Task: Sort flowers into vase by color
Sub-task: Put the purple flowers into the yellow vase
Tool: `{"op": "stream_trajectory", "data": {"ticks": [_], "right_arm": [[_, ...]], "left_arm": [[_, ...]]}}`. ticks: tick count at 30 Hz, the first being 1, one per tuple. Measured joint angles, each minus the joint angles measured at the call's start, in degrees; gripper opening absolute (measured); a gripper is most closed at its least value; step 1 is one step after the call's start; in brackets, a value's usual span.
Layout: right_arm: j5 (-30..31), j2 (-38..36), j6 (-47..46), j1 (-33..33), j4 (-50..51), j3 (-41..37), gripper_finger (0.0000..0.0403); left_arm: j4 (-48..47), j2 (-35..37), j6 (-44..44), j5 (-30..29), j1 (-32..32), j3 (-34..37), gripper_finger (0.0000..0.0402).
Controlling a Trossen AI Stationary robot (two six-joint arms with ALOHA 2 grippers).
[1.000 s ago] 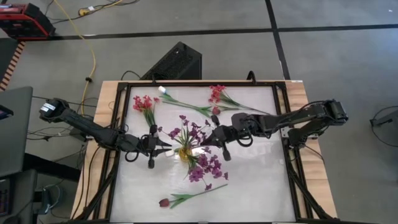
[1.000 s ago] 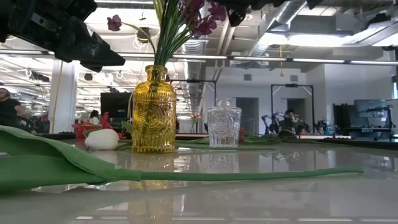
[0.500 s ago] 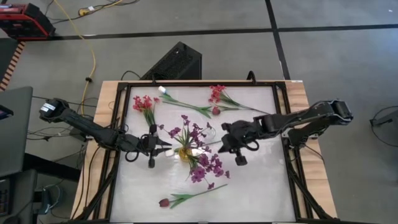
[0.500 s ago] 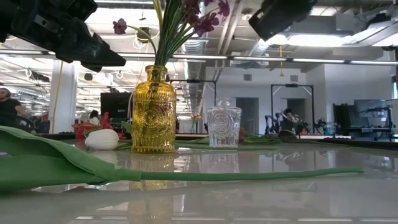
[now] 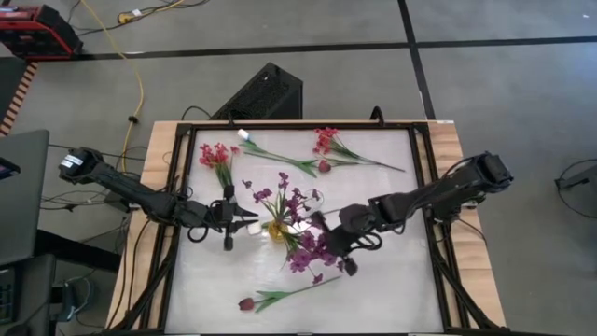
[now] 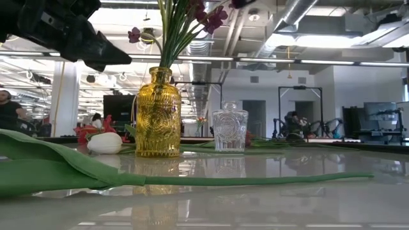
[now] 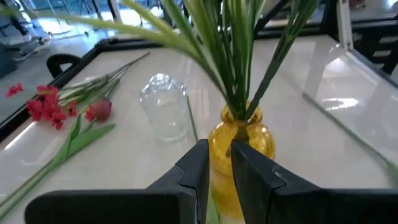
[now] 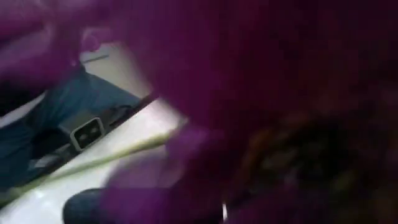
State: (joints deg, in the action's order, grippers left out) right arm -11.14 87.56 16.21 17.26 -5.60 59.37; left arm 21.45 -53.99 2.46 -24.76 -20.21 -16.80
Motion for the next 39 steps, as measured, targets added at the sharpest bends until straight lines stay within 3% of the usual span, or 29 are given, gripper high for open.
{"op": "stream_trajectory", "data": {"ticks": [9,17,23,39], "right_arm": [[-2.51,3.54,1.49,-5.45,-16.96,0.03,0.0022],[-0.67,3.54,-9.65,-10.56,-24.72,0.02,0.0021],[-0.72,0.48,-10.38,-11.82,-16.81,0.02,0.0021],[-0.77,-13.29,-10.99,-9.84,22.25,0.02,0.0021]], "left_arm": [[0.17,0.01,0.11,-0.15,-0.01,0.00,0.0057],[0.21,0.01,-0.44,-0.58,0.00,0.00,0.0057],[-0.68,0.01,0.19,-0.63,-0.01,0.02,0.0057],[-1.40,0.01,-0.01,-1.31,0.00,0.03,0.0057]]}}
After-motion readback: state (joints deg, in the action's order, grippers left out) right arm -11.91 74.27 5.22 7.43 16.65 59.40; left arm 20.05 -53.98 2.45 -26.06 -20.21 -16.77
